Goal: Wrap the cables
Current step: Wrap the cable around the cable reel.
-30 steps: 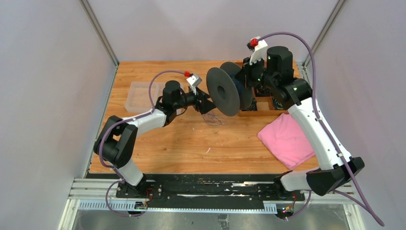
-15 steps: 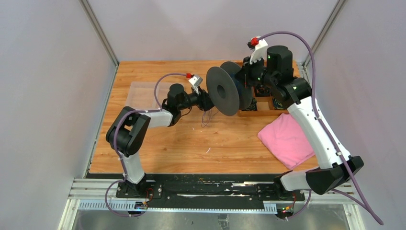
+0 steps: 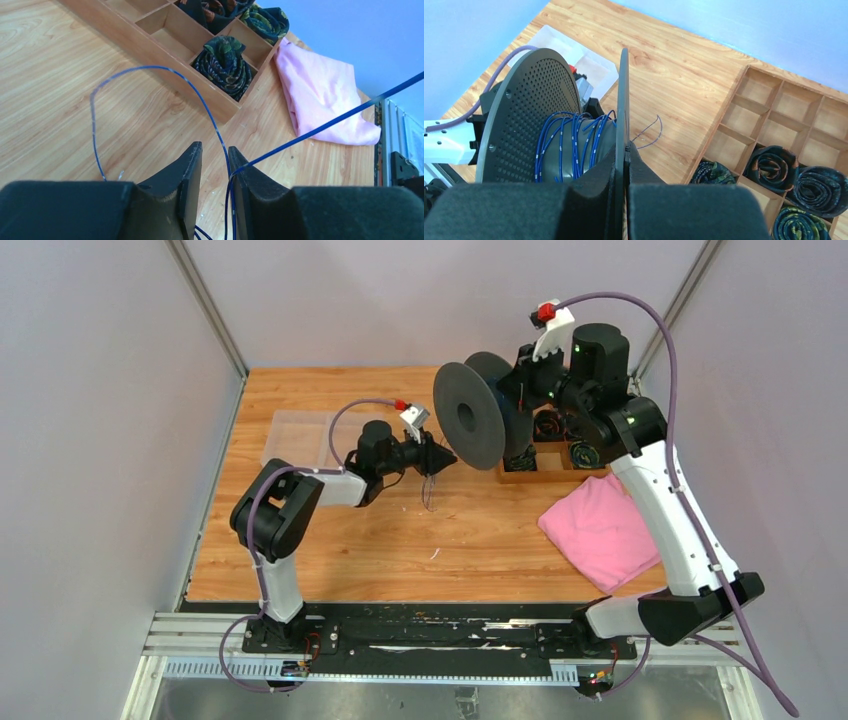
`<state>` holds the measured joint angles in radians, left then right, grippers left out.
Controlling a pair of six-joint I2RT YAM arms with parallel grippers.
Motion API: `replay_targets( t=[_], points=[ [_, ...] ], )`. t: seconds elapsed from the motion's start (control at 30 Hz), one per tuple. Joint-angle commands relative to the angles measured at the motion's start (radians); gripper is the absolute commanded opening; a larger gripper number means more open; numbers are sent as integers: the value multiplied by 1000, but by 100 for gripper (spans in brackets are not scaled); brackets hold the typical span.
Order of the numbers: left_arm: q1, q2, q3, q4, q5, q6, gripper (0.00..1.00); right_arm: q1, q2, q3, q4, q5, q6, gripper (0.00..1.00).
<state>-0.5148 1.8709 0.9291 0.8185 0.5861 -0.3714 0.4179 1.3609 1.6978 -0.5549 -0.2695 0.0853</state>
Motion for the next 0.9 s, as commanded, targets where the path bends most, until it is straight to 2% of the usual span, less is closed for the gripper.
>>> replay_targets(
  t=[0.0, 0.1, 0.3, 0.4, 0.53, 0.67, 0.77, 0.87],
  points=[
    [-6, -31, -35, -9, 7, 57, 30, -28, -12, 77, 37, -3, 21, 1],
    [-5, -49, -60, -16, 30, 74, 29, -37, -12, 89, 34, 9, 19, 1],
    [-5, -125, -111, -49, 101, 127, 19, -58, 4, 106, 29, 56, 5, 1],
    [-9, -170, -134, -92, 139, 165, 12, -65, 19, 116, 24, 72, 2, 1],
    [-20, -242, -149, -194, 179, 238, 10, -71, 32, 118, 21, 97, -7, 1],
    [-37, -330, -132, -367, 178, 362, 7, -71, 47, 103, 21, 124, -14, 1],
    [-70, -386, -81, -568, 160, 499, 1, -71, 62, 100, 21, 150, -13, 1],
    [-122, -434, -25, -758, 126, 644, 0, -71, 79, 99, 20, 171, -8, 1]
  ],
)
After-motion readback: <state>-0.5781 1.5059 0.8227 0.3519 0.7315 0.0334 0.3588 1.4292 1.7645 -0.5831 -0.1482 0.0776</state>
